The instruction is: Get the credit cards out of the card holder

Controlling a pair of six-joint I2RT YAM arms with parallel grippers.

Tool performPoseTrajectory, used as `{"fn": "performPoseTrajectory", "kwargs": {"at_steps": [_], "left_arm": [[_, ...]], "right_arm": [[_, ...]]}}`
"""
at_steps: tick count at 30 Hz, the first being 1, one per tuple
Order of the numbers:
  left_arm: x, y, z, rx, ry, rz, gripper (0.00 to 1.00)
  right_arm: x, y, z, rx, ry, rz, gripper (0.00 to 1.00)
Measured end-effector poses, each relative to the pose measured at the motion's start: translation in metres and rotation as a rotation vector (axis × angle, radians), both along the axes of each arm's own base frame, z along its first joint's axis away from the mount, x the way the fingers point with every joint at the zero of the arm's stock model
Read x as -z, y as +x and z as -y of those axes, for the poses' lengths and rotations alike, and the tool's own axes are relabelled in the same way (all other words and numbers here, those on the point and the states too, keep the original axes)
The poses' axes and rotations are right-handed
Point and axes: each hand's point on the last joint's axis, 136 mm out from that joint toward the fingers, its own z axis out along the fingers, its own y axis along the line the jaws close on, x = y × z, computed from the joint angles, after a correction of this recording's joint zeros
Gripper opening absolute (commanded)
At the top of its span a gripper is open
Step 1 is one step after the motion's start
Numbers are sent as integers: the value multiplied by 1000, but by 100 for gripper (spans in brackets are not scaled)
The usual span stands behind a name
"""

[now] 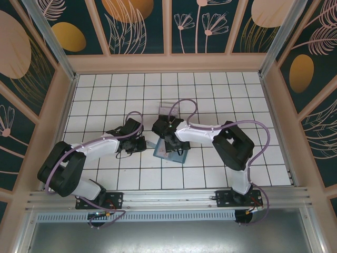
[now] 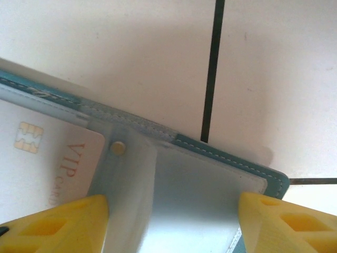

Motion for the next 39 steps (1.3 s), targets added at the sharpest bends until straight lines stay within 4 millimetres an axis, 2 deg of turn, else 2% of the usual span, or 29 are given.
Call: {"fn": "performPoseTrajectory", "kwargs": {"at_steps": [9, 13, 20, 32, 39], "left_arm": [[-4, 4, 2, -1, -6, 9, 14], [-5, 4, 3, -1, -6, 9, 14], [-11, 8, 5, 0, -12, 18, 14], [-12, 8, 4, -2, -5, 14, 14], [-26, 10, 5, -13, -34, 51, 14]], "right_arm": [[-24, 3, -5, 16, 105, 34, 67], [-17, -3, 4, 31, 92, 17, 66], [8, -18, 19, 51, 69, -22, 61], [10, -12, 12, 17, 138, 33, 56], [6, 3, -9, -121, 177, 92, 55]]}}
